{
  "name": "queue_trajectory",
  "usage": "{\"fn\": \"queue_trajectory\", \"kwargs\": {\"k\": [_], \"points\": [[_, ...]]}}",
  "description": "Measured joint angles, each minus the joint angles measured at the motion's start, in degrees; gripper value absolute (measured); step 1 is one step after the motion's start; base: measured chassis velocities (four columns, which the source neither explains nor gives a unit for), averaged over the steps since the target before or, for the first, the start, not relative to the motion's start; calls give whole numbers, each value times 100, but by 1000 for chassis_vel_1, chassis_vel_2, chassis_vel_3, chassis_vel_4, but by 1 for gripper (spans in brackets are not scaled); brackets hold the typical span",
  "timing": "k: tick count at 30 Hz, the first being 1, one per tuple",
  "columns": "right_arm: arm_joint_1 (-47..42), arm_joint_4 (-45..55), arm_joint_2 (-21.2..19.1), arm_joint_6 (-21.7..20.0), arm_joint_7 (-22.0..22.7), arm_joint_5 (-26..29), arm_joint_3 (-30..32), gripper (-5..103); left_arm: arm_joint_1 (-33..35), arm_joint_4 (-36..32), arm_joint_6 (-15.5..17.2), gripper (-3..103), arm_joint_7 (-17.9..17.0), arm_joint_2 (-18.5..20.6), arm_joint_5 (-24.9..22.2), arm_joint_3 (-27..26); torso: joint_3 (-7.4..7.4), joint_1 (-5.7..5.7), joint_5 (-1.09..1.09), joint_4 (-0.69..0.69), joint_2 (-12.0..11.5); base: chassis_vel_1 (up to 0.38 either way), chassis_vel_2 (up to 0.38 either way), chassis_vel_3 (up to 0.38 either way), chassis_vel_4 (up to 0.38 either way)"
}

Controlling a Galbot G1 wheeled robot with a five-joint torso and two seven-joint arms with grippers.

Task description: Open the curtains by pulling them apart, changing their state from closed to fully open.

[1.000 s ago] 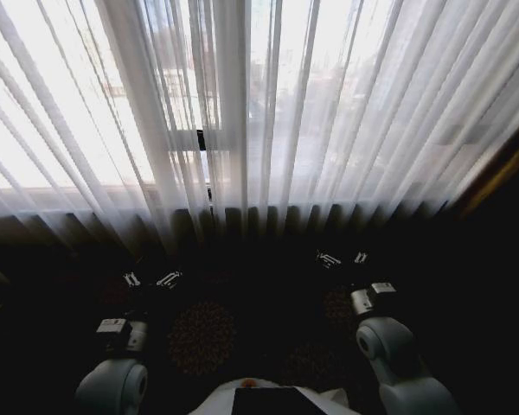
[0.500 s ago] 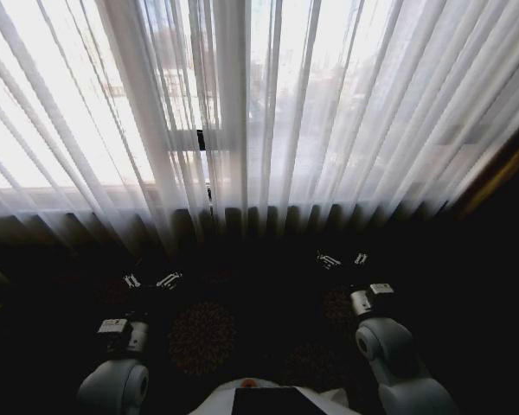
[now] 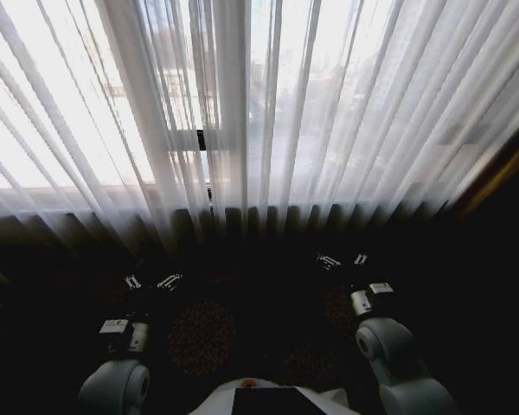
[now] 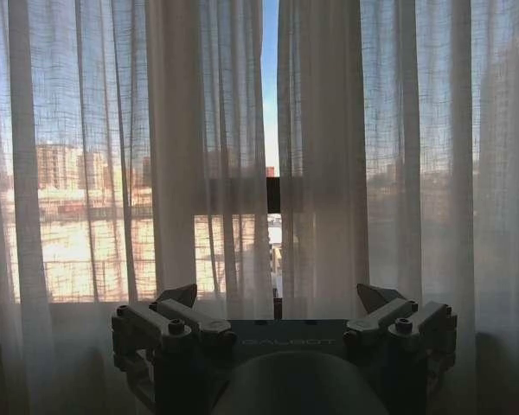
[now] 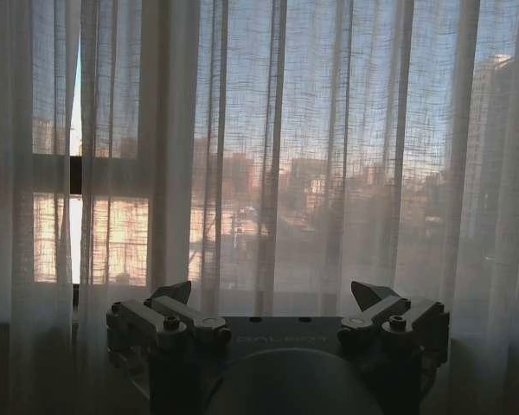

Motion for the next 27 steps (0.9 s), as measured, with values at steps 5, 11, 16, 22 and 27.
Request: {"fn": "queue_trajectory", "kwargs": {"k": [5, 11, 16, 22, 27], "points": [[0, -20, 5, 2, -11, 0, -6, 100, 22, -4, -16, 100, 2, -19, 12, -2, 0, -1, 0, 1, 0, -47, 33, 42, -24], [3, -33, 6, 18, -20, 0, -6, 100, 25, -10, -22, 100, 5, -29, 12, -3, 0, -1, 0, 0, 1, -99, 103, 120, -107], [-1, -38, 14, 28, -23, 0, -6, 100, 26, 2, -38, 100, 11, -48, 14, 10, 0, -1, 1, 0, 0, -196, 199, 210, -223], [-5, -48, 14, 32, -47, -2, -8, 100, 18, 3, -41, 100, 12, -39, 13, 3, 1, 4, -2, 0, -2, -242, 207, 235, -226], [2, -52, 15, 33, -58, -4, -11, 100, 17, 2, -41, 100, 13, -40, 12, 6, 0, 1, 2, 2, -1, -191, 184, 203, -171]]}}
